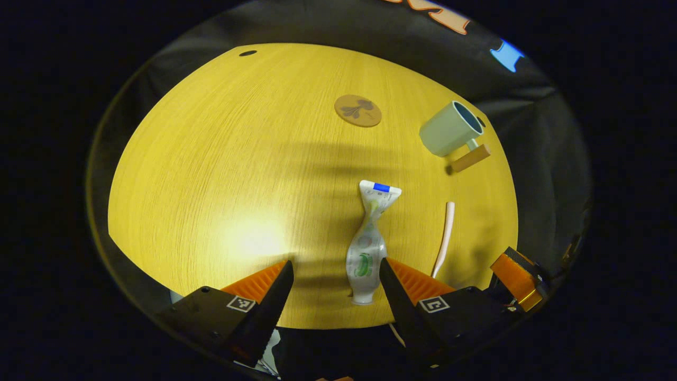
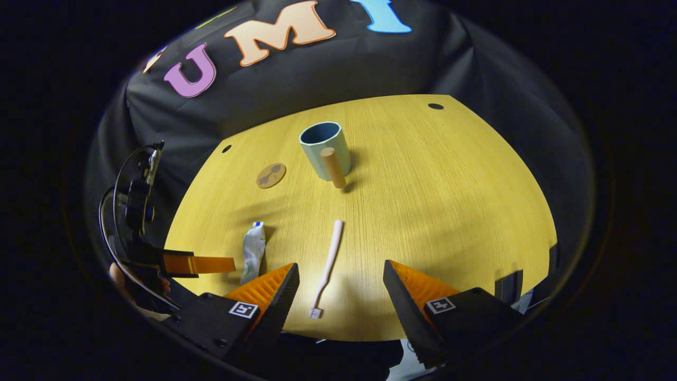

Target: Put the toothbrush and toothpaste on the desktop into the cup, then pick up the cup and place it on the coaster on the desktop.

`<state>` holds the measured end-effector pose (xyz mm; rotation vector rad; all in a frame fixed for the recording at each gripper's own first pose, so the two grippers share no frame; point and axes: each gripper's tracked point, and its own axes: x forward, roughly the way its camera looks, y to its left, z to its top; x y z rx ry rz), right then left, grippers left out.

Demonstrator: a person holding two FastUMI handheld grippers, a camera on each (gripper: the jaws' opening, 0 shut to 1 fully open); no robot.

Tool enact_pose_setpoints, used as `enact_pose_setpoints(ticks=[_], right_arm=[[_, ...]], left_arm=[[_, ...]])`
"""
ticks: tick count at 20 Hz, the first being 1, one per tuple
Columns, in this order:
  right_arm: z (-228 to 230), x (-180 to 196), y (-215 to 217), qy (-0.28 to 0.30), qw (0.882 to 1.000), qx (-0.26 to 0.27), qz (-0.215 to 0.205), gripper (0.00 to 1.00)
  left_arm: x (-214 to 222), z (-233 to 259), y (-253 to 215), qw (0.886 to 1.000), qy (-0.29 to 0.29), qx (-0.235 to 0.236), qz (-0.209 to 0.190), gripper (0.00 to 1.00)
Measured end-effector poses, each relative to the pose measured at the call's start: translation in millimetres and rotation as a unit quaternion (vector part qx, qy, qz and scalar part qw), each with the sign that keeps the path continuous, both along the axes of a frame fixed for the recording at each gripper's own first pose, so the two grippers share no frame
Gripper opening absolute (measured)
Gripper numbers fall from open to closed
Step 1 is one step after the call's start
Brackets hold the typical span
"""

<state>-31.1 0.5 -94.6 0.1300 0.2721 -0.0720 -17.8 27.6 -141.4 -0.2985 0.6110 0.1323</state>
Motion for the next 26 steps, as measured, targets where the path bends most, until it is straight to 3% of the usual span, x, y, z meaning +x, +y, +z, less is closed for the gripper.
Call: enact_pose_setpoints(ticks=[1, 5, 6, 7, 12, 13, 14, 18, 19, 21, 26], right_arm=[[-1.0, -0.3, -2.5, -0.001, 1.000, 0.008, -0.004, 0.99], [-3.7, -4.4, -10.6, -0.003, 0.999, 0.027, -0.016, 0.99], [-2.5, -5.7, -12.1, -0.006, 0.999, 0.030, -0.018, 0.94], [-2.9, -6.3, -13.1, -0.008, 0.999, 0.033, -0.020, 0.99], [-4.5, -8.8, -18.0, -0.010, 0.998, 0.049, -0.028, 0.99], [-4.7, -8.6, -19.4, -0.010, 0.998, 0.051, -0.030, 0.94], [-4.5, -9.1, -20.1, -0.011, 0.998, 0.053, -0.031, 0.99], [-5.5, -8.8, -20.9, -0.007, 0.998, 0.050, -0.032, 0.99], [-6.4, -7.3, -19.8, -0.005, 0.998, 0.049, -0.029, 0.94], [-5.6, -4.9, -17.1, -0.002, 0.999, 0.040, -0.023, 0.99], [-4.2, 1.0, -8.6, 0.007, 1.000, 0.018, -0.004, 0.99]], left_arm=[[-0.2, -1.3, -0.9, 1.000, 0.002, -0.002, 0.000, 0.96], [0.6, -3.5, -4.7, 1.000, 0.008, 0.004, -0.008, 0.95], [1.1, -3.2, -5.6, 1.000, 0.009, 0.007, -0.010, 0.95], [1.7, -2.6, -6.9, 1.000, 0.008, 0.011, -0.013, 0.95], [2.9, -3.0, -10.0, 0.999, 0.016, 0.030, -0.027, 0.95], [3.1, -2.7, -10.6, 0.999, 0.017, 0.032, -0.029, 0.95], [3.6, -2.2, -10.7, 0.999, 0.017, 0.034, -0.029, 0.95], [4.9, -1.6, -10.2, 0.999, 0.016, 0.038, -0.028, 0.95], [4.3, -1.8, -9.7, 0.999, 0.015, 0.037, -0.027, 0.95], [4.5, -2.2, -9.4, 0.999, 0.016, 0.034, -0.024, 0.95], [4.2, -2.3, -6.6, 0.999, 0.011, 0.027, -0.013, 0.96]])
